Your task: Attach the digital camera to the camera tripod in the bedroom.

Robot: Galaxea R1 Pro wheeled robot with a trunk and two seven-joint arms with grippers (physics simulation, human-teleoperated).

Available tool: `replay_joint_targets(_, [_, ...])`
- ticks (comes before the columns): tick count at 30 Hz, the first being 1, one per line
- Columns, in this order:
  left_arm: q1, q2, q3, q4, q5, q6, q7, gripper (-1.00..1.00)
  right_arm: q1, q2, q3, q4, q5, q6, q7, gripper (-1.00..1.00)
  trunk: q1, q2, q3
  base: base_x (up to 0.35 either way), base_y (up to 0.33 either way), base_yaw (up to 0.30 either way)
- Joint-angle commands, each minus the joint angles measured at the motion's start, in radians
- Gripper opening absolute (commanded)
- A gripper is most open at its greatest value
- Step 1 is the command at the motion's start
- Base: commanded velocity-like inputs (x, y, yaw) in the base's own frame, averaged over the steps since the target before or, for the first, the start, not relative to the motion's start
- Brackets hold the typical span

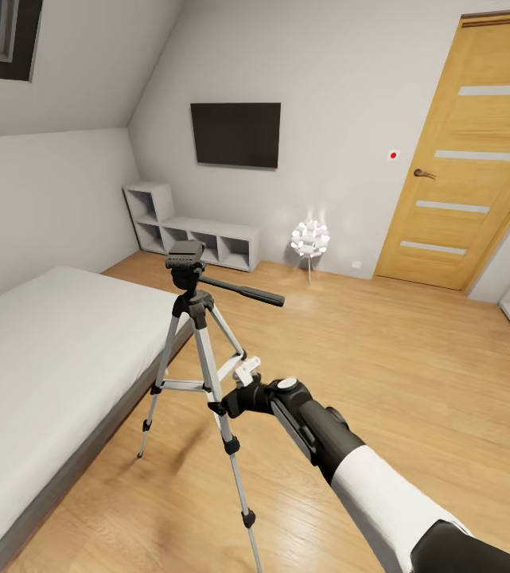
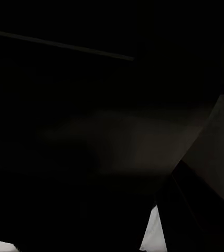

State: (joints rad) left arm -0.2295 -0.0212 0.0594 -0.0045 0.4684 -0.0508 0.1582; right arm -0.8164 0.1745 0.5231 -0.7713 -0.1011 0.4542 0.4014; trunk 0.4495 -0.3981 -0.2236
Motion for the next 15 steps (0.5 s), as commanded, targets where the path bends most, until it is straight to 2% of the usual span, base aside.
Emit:
replay_joint_targets(1, [-0.001, -0.001, 0.006, -0.001, -0.003, -0.003, 0.0, -1.0, 0.0, 0.0, 0.013, 0.049, -0.011, -0.048, -0.03, 1.0, 0.001, -0.002, -0.002, 0.0, 0.0, 0.0])
replay_joint_targets(4, [-0.001, -0.002, 0.007, -0.002, -0.002, -0.003, 0.0, -1.0, 0.0, 0.0, 0.047, 0.066, -0.013, -0.094, -0.039, 1.0, 0.001, -0.002, -0.002, 0.0, 0.0, 0.0])
replay_joint_targets(7, [-0.001, -0.002, 0.007, -0.002, -0.002, -0.003, 0.0, -1.0, 0.0, 0.0, 0.065, 0.064, -0.028, -0.127, -0.041, 1.0, 0.001, -0.002, -0.002, 0.0, 0.0, 0.0])
replay_joint_targets(11, [-0.001, -0.002, 0.007, -0.002, -0.002, -0.003, 0.0, -1.0, 0.0, 0.0, 0.08, 0.055, -0.053, -0.18, -0.043, 1.0, 0.001, -0.002, -0.002, 0.0, 0.0, 0.0])
replay_joint_targets(12, [-0.001, -0.002, 0.007, -0.002, -0.002, -0.003, 0.0, -1.0, 0.0, 0.0, 0.086, 0.05, -0.063, -0.214, -0.044, 1.0, 0.001, -0.002, -0.002, 0.0, 0.0, 0.0])
replay_joint_targets(15, [-0.001, -0.001, 0.007, -0.002, -0.002, -0.003, 0.0, -1.0, 0.0, 0.0, 0.09, 0.035, -0.07, -0.238, -0.046, 1.0, 0.001, -0.002, -0.002, 0.0, 0.0, 0.0])
